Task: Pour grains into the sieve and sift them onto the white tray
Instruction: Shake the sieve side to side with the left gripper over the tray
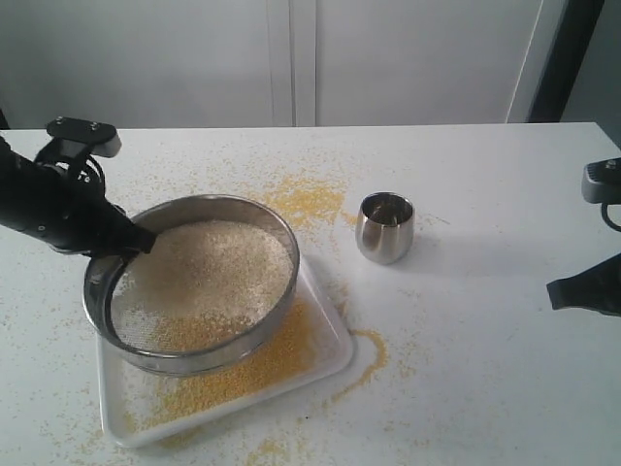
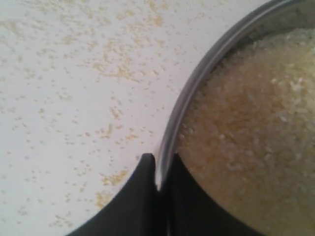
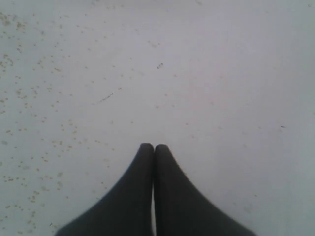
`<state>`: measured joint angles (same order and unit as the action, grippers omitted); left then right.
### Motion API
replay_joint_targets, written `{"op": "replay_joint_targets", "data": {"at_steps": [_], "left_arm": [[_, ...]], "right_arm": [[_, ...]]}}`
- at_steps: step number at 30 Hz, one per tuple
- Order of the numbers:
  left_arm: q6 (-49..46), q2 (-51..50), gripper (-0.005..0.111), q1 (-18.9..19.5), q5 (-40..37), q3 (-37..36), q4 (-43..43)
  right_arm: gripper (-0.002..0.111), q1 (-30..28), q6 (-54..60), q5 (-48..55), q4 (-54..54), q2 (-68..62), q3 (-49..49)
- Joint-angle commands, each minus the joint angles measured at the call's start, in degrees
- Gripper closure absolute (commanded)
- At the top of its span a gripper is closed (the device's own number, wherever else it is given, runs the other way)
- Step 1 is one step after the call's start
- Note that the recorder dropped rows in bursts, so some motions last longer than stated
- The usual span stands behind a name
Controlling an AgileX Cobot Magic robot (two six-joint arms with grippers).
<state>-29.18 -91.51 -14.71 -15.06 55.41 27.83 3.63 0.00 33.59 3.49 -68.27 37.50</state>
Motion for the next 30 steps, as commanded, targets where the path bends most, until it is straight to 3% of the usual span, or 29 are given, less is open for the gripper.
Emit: {"op": "replay_joint_targets", "data": {"at_steps": [1, 4, 5, 8, 9, 10, 13, 14, 17, 19, 23, 24, 26, 27, 28, 30], "left_arm": [[-8.8, 1.0, 0.107, -0.7, -3.7, -0.1, 1.5], [9.9, 0.9, 0.107, 3.4, -1.1, -0.1, 2.0], [7.1, 1.0, 0.107, 2.7, -1.7, -0.1, 2.0], [-15.0, 1.9, 0.107, -1.8, -5.9, -0.3, 1.9], [-15.8, 1.9, 0.107, -2.3, -5.2, -0.5, 1.7], [-11.8, 1.9, 0.107, -1.8, -2.3, -0.6, 1.7], [12.2, 1.9, 0.107, 2.3, 3.9, -0.6, 2.5], [12.9, 1.9, 0.107, 2.0, 3.3, -0.6, 2.3], [-11.7, 2.2, 0.107, -2.2, -4.7, -0.6, 1.2], [-15.6, 2.1, 0.107, -3.1, -7.6, -0.6, 1.2], [11.5, 2.0, 0.107, -0.3, 0.1, -0.6, 4.9], [8.8, 2.0, 0.107, -1.0, 0.1, -0.6, 5.8], [-8.9, 2.2, 0.107, -3.9, -1.9, -0.5, 5.0], [-13.4, 2.2, 0.107, -4.3, -2.8, -0.5, 4.7], [-11.2, 2.2, 0.107, -3.7, -2.0, -0.6, 4.7], [6.2, 1.9, 0.107, -0.9, 1.8, -0.6, 5.2]], "right_arm": [[0.108, -0.3, 0.0, -1.1, 0.0, 0.1, -0.3], [0.108, -0.3, 0.0, -1.2, 0.0, 0.1, -0.3], [0.108, -0.3, 0.0, -1.2, 0.0, 0.1, -0.3], [0.108, -0.3, 0.0, -1.2, 0.0, 0.1, -0.3], [0.108, -0.3, 0.0, -1.2, 0.0, 0.1, -0.3], [0.108, -0.3, 0.0, -1.2, 0.0, 0.1, -0.3], [0.108, -0.3, 0.0, -1.2, 0.0, 0.1, -0.3], [0.108, -0.3, 0.0, -1.2, 0.0, 0.1, -0.3], [0.108, -0.3, 0.0, -1.4, 0.0, 0.1, -0.3], [0.108, -0.3, 0.0, -1.4, 0.0, 0.1, -0.3], [0.108, -0.3, 0.0, -1.5, 0.0, 0.1, -0.3], [0.108, -0.3, 0.0, -1.5, 0.0, 0.1, -0.3], [0.108, -0.3, 0.0, -1.5, 0.0, 0.1, -0.3], [0.108, -0.3, 0.0, -1.5, 0.0, 0.1, -0.3], [0.108, -0.3, 0.0, -1.5, 0.0, 0.1, -0.3], [0.108, -0.3, 0.0, -1.7, 0.0, 0.1, -0.3]]}}
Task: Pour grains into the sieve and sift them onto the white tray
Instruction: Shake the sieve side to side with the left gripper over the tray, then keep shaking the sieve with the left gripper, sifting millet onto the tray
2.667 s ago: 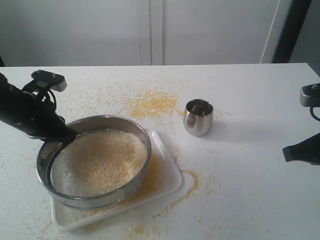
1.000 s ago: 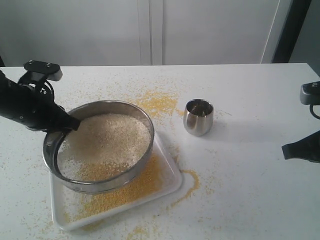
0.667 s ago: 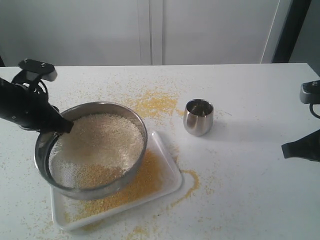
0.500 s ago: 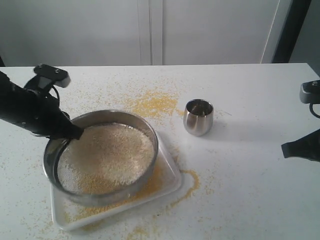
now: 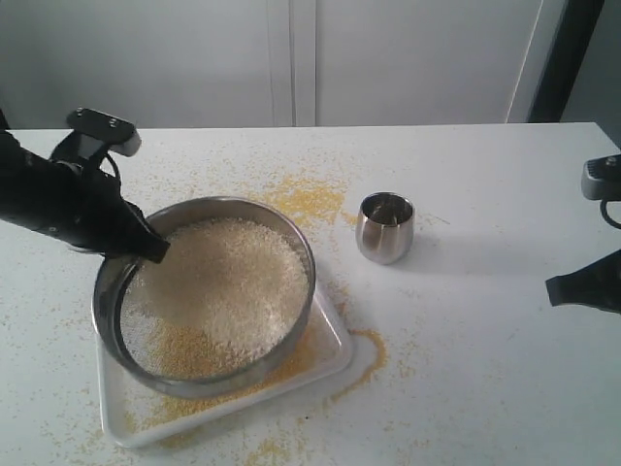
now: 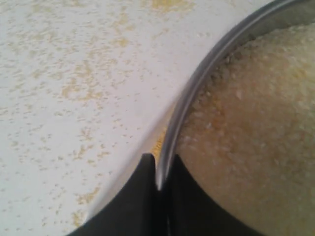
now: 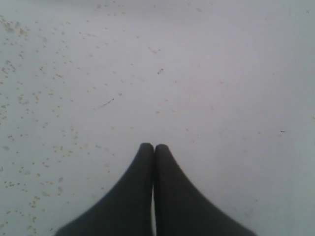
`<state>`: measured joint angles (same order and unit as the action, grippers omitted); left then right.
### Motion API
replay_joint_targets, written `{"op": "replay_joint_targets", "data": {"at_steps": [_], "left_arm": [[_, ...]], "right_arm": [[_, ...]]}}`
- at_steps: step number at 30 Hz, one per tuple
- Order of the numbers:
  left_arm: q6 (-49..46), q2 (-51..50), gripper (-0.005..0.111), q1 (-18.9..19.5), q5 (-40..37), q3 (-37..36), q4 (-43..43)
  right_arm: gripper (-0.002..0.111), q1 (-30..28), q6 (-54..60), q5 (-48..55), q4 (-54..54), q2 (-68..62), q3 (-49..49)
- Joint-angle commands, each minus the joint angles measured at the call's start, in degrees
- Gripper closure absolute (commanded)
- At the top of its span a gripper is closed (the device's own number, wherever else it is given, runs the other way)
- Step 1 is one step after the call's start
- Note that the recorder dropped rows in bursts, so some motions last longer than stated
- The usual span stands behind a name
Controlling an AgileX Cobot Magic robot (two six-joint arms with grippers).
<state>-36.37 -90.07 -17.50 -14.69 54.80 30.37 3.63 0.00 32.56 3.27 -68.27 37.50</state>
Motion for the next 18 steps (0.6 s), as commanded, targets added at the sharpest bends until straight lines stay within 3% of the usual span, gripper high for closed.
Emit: {"op": "replay_joint_targets", "data": {"at_steps": [1, 2, 6, 7, 8, 9, 10, 12, 14, 15, 18], "left_arm": [[18.0, 0.4, 0.107, 2.5, 2.1, 0.0, 2.7], [17.1, 0.3, 0.107, 2.3, 2.2, 0.0, 1.7], [-8.7, 1.2, 0.107, -1.4, -3.2, -0.3, -2.6], [-7.9, 1.2, 0.107, -1.1, -1.6, -0.7, -2.6], [-0.7, 1.2, 0.107, 0.2, 2.1, -1.1, -1.8], [17.0, 1.2, 0.107, 3.1, 6.5, -1.4, 0.9], [19.7, 1.4, 0.107, 3.4, 6.7, -1.4, 0.2], [3.4, 3.3, 0.107, 0.5, 3.3, -2.3, -4.1], [7.5, 4.5, 0.107, 1.3, 9.1, -6.1, -3.1], [13.9, 4.5, 0.107, 2.1, 13.2, -8.5, -0.5], [9.7, 6.5, 0.107, -3.8, 12.7, -9.1, -5.0]], "right_arm": [[0.108, -0.3, -0.3, -0.7, 0.1, 0.1, -0.3], [0.108, -0.3, -1.2, -0.7, 0.1, 0.1, -0.3], [0.108, -0.3, -1.2, -0.7, 0.1, 0.1, -0.3], [0.108, -0.3, -1.2, -0.7, 0.1, 0.1, -0.3], [0.108, -0.3, -1.2, -0.7, 0.1, 0.1, -0.3], [0.108, -0.3, -1.2, -0.9, 0.1, 0.1, -0.3], [0.108, -0.3, -1.2, -1.0, 0.1, 0.1, -0.3], [0.108, -0.3, -1.2, -1.0, 0.1, 0.1, -0.3], [0.108, -0.3, -1.2, -1.0, 0.1, 0.1, -0.3], [0.108, -0.3, -1.2, -1.0, 0.1, 0.1, -0.3], [0.108, -0.3, -1.2, -1.0, 0.1, 0.1, -0.3]]}}
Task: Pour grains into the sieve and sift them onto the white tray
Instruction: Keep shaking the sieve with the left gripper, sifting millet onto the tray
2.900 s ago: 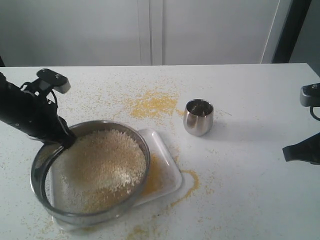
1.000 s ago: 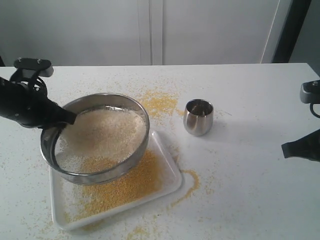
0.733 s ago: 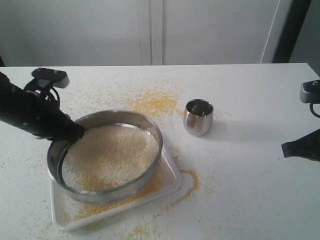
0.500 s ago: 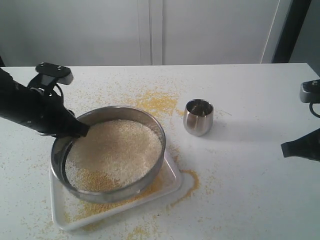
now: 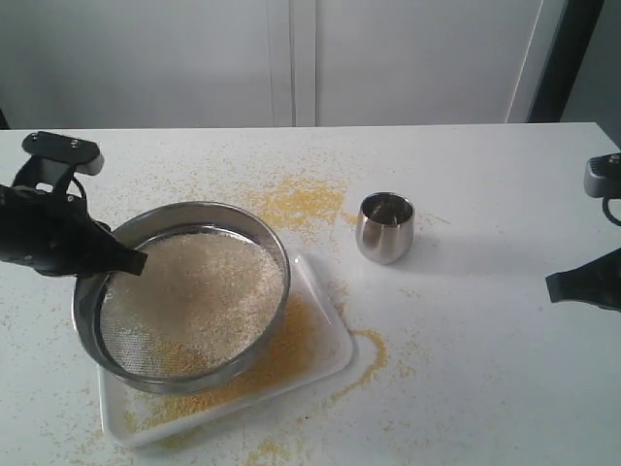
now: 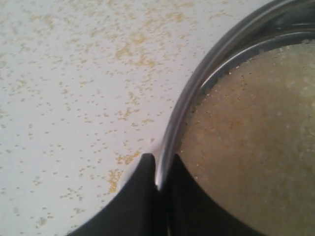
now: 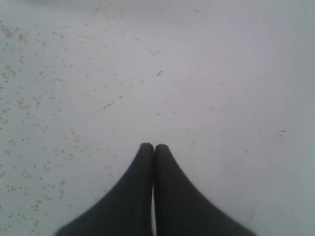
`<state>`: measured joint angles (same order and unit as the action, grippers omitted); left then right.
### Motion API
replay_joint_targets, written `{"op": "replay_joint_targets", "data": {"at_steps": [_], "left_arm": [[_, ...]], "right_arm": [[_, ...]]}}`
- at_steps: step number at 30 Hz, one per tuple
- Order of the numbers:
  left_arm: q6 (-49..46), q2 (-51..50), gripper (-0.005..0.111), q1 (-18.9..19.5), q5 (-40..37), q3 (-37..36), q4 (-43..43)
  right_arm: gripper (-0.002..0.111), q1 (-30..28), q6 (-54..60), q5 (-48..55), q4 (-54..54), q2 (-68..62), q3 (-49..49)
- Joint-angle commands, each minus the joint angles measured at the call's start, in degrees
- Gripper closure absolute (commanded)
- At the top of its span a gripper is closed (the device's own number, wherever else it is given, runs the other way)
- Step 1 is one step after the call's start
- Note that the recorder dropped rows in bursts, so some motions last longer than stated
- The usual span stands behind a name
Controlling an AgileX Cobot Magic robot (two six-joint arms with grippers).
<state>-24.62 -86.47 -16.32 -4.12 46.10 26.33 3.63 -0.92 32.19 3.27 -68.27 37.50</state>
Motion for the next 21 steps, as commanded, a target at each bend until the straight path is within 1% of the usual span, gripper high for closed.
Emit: {"op": "replay_joint_targets", "data": {"at_steps": [1, 2, 3, 4, 5, 6, 7, 8, 9, 10, 11, 12, 13, 14, 16, 17, 18, 19, 20, 21], "left_arm": [[-1.8, 2.9, 0.107, -4.8, 4.5, -0.4, -0.6], [1.9, 2.8, 0.107, -1.9, 7.6, 0.2, 2.3], [3.5, 2.8, 0.107, 0.4, 6.5, 0.7, 3.5], [4.1, 2.8, 0.107, 2.0, 1.5, 1.5, 3.6], [3.2, 2.9, 0.107, 2.0, -2.7, 1.8, 3.3], [-1.8, 3.3, 0.107, 0.2, -9.3, 1.9, 3.1], [-4.4, 3.4, 0.107, -0.7, -11.3, 1.9, 3.1], [-7.8, 3.4, 0.107, -1.3, -12.1, 1.9, 2.7], [-9.1, 3.2, 0.107, -1.4, -11.3, 1.9, 2.6], [-8.0, 2.9, 0.107, -0.4, -9.3, 2.0, 2.8], [-3.1, 2.0, 0.107, 1.8, -7.7, 2.2, 4.8], [-0.2, 1.4, 0.107, 3.1, -8.1, 2.7, 6.8], [0.7, 1.0, 0.107, 3.7, -9.9, 3.2, 7.8], [-2.6, 0.9, 0.107, 3.4, -14.0, 4.0, 7.7], [-10.8, 1.4, 0.107, 1.6, -18.1, 4.7, 7.6], [-13.6, 1.7, 0.107, 0.8, -17.1, 4.7, 7.4], [-13.2, 1.7, 0.107, 1.0, -15.0, 4.5, 7.0], [-10.0, 1.3, 0.107, 1.7, -12.4, 4.5, 7.3], [-3.0, 0.8, 0.107, 3.4, -9.7, 4.9, 8.2], [0.6, 0.5, 0.107, 4.5, -9.6, 5.5, 8.9]], "right_arm": [[0.108, -0.3, -0.3, -0.7, 0.1, 0.1, -0.3], [0.108, -0.3, -0.3, -0.7, 0.1, 0.1, -0.3], [0.108, -0.3, -0.3, -0.7, 0.1, 0.1, -0.3], [0.108, -0.3, -0.3, -0.7, 0.1, 0.1, -0.3], [0.108, -0.3, -0.3, -0.7, 0.1, 0.1, -0.3], [0.108, -0.3, -0.3, -0.7, 0.1, 0.1, -0.3], [0.108, -0.3, -0.3, -0.7, 0.1, 0.1, -0.3], [0.108, -0.3, -0.3, -0.7, 0.1, 0.1, -0.3], [0.108, -0.3, -0.3, -0.7, 0.1, 0.1, -0.3], [0.108, -0.3, -0.3, -0.7, 0.1, 0.1, -0.3], [0.108, -0.3, -0.3, -0.7, 0.1, 0.1, -0.3], [0.108, -0.3, -0.3, -0.7, 0.1, 0.1, -0.3], [0.108, -0.3, -0.3, -0.7, 0.1, 0.1, -0.3], [0.108, -0.3, -0.3, -0.7, 0.1, 0.1, -0.3], [0.108, -0.3, -0.3, -0.7, 0.1, 0.1, -0.3], [0.108, -0.3, -0.3, -0.7, 0.1, 0.1, -0.3], [0.108, -0.3, -0.3, -0.7, 0.1, 0.1, -0.3], [0.108, -0.3, -0.3, -0.7, 0.1, 0.1, -0.3], [0.108, -0.3, -0.3, -0.7, 0.1, 0.1, -0.3], [0.108, -0.3, -0.3, -0.7, 0.1, 0.1, -0.3]]}}
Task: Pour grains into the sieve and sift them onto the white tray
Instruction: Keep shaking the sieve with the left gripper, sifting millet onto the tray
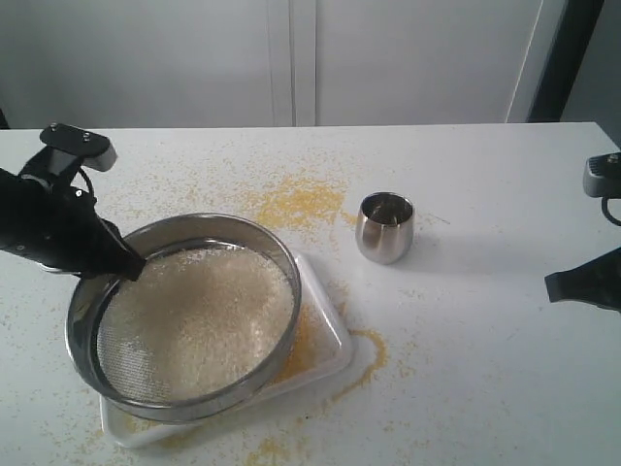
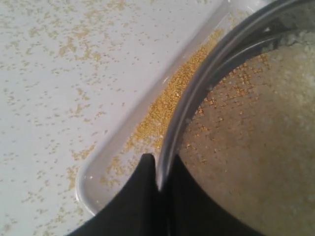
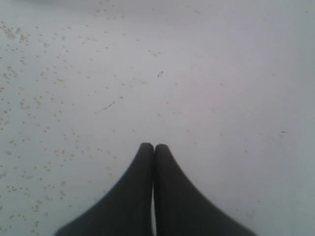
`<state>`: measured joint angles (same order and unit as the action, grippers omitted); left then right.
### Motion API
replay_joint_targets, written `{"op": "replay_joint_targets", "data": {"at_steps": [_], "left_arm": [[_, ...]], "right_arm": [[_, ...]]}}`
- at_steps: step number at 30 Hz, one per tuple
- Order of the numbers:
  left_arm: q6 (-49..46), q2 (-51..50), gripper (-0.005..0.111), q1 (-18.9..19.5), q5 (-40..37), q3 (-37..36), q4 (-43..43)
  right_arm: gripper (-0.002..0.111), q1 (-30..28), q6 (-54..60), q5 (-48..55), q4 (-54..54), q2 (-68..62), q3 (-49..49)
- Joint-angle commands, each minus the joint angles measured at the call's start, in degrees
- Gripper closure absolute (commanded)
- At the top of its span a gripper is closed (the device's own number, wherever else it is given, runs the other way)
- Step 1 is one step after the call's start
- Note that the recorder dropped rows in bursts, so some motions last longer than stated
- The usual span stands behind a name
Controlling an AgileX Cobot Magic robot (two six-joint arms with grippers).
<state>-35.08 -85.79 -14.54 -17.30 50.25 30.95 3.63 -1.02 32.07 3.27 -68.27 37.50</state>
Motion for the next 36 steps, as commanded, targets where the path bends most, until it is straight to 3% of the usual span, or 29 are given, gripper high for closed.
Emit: {"op": "replay_joint_targets", "data": {"at_steps": [1, 4, 6, 9, 12, 14, 17, 19, 22, 24, 28, 31, 33, 35, 36], "left_arm": [[12.0, -0.3, 0.107, 3.1, 1.9, 2.1, 4.6], [-3.6, 0.4, 0.107, -1.8, -4.4, 2.5, 4.6], [-8.3, 0.7, 0.107, -3.9, -3.2, 1.7, 4.6], [4.2, -0.7, 0.107, 0.1, 2.5, 2.5, 4.6], [8.5, -1.7, 0.107, 3.9, 0.7, 3.0, 4.6], [3.6, -1.3, 0.107, 2.6, -3.4, 3.0, 5.0], [-12.4, -0.2, 0.107, -1.1, -8.0, 3.0, 5.2], [-9.1, -0.4, 0.107, -0.3, -3.7, 3.0, 4.8], [7.3, -1.1, 0.107, 4.5, 2.7, 3.2, 5.2], [4.1, -1.2, 0.107, 4.2, -0.2, 3.2, 5.4], [-8.6, -0.7, 0.107, -0.5, -7.6, 3.2, 5.3], [-5.5, -1.2, 0.107, 0.8, -1.6, 3.1, 5.3], [2.3, -1.6, 0.107, 3.6, 1.5, 3.2, 5.4], [4.1, -1.5, 0.107, 4.0, -0.8, 3.2, 5.3], [0.3, -1.4, 0.107, 3.1, -3.7, 3.2, 5.2]], "right_arm": [[0.108, -0.3, -0.2, -0.7, 0.1, 0.1, -0.3], [0.108, -0.3, -0.2, -0.7, 0.1, 0.1, -0.3], [0.108, -0.3, -0.2, -0.7, 0.1, 0.1, -0.3], [0.108, -0.3, -0.2, -1.1, 0.1, 0.1, -0.3], [0.108, -0.3, -0.2, -1.1, 0.1, 0.2, -0.3], [0.108, -0.3, -0.2, -1.4, 0.1, 0.2, -0.3], [0.108, -0.3, -0.2, -1.5, 0.1, 0.2, -0.3], [0.108, -0.3, -0.2, -1.7, 0.1, 0.2, -0.3], [0.108, -0.3, -0.2, -1.7, 0.1, 0.2, -0.3], [0.108, -0.3, -0.2, -1.8, 0.1, 0.2, -0.3], [0.108, -0.3, -0.2, -2.1, 0.1, 0.2, -0.3], [0.108, -0.3, -0.2, -2.1, 0.1, 0.2, -0.3], [0.108, -0.3, -0.2, -2.1, 0.1, 0.2, -0.3], [0.108, -0.3, -0.2, -2.1, 0.1, 0.2, -0.3], [0.108, -0.3, -0.2, -2.1, 0.1, 0.2, -0.3]]}}
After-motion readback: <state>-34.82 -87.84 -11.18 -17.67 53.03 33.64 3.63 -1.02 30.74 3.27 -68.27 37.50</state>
